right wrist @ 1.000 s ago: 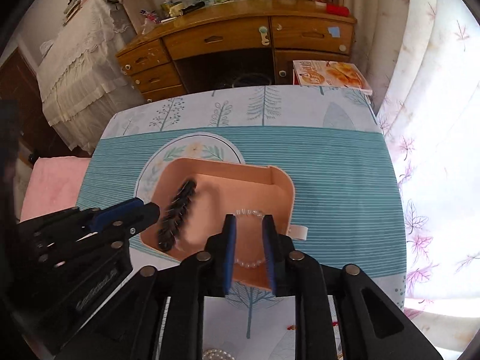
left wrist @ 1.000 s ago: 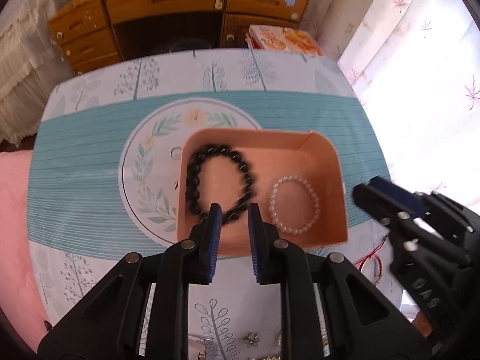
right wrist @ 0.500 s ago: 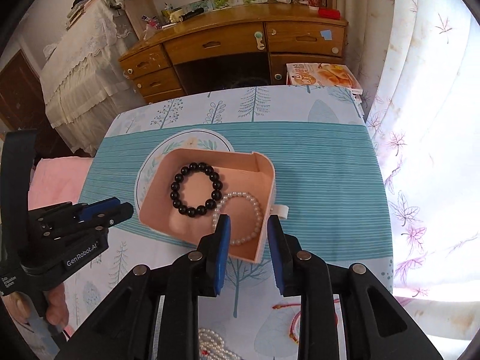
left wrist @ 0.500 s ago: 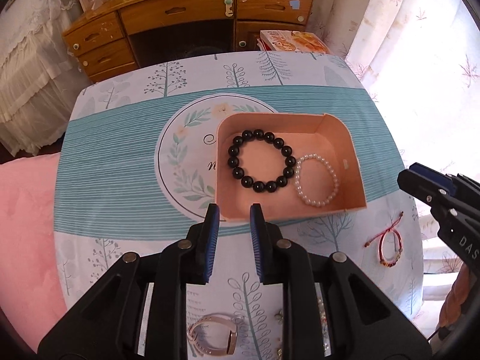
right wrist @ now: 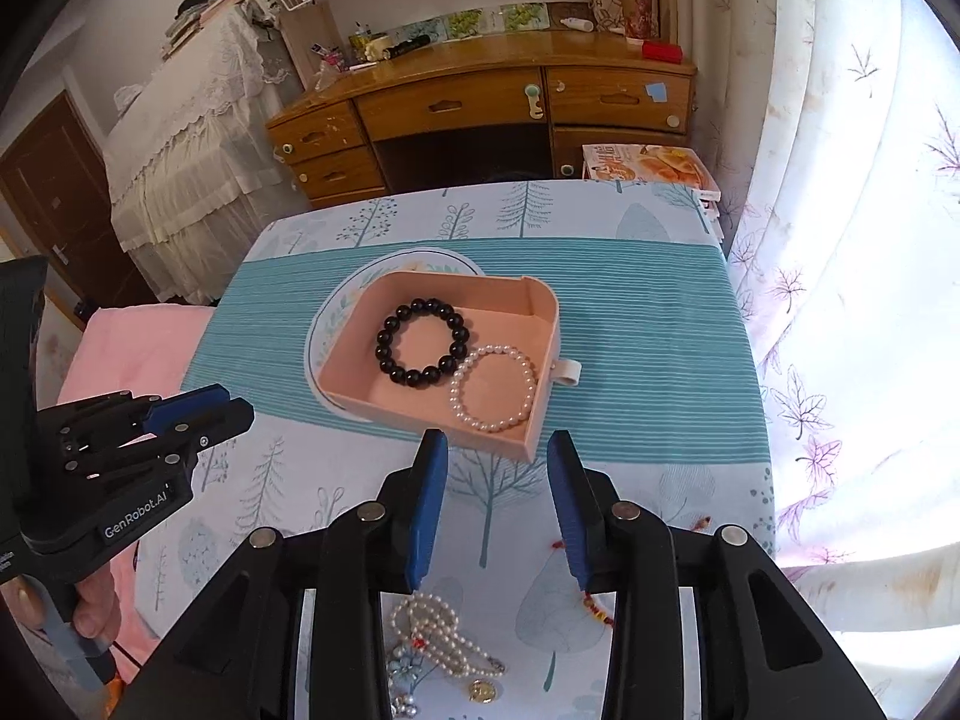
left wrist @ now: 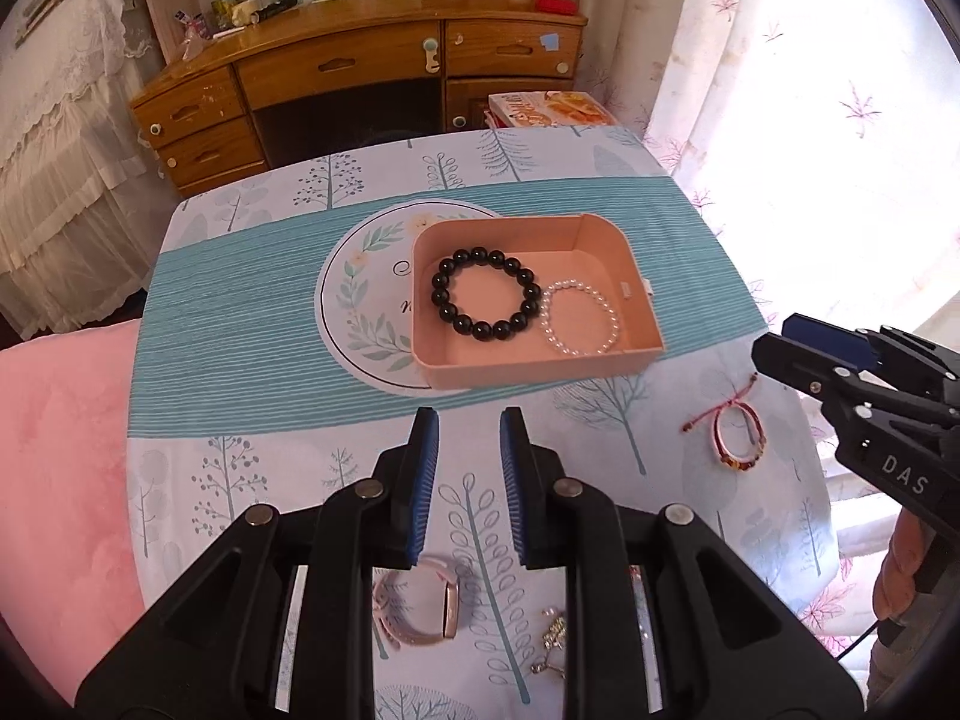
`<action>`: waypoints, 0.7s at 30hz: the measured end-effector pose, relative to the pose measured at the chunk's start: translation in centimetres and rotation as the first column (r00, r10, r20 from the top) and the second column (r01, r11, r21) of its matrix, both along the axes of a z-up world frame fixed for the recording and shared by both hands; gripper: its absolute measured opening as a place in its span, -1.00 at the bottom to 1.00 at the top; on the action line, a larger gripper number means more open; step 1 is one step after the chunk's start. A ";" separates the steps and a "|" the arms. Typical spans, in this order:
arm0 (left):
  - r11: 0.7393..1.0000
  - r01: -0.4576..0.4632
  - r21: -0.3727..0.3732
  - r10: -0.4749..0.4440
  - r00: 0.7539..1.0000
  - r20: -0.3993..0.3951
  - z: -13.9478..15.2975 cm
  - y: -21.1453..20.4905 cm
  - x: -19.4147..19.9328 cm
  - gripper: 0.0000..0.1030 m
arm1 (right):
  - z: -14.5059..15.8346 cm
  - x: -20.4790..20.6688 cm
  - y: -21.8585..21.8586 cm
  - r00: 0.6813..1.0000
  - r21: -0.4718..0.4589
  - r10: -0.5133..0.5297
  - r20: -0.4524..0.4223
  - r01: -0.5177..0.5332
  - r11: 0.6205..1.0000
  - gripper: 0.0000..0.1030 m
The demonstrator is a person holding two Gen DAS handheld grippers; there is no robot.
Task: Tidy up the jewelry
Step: 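Withdraw both open tools from the pink box toward remaining jewelry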
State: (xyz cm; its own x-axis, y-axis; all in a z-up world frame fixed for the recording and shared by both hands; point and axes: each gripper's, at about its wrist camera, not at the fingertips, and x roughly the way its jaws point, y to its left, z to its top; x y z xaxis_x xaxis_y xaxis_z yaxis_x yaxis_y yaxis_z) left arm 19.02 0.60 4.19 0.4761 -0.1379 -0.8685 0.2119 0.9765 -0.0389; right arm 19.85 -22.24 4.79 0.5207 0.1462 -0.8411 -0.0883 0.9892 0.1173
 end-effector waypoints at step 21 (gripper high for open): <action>1.000 -0.019 -0.025 0.023 0.980 0.196 4.4 4.9 -14.0 0.13 | 3.8 -15.8 0.7 0.993 0.078 0.036 0.110 -0.045 0.996 -0.32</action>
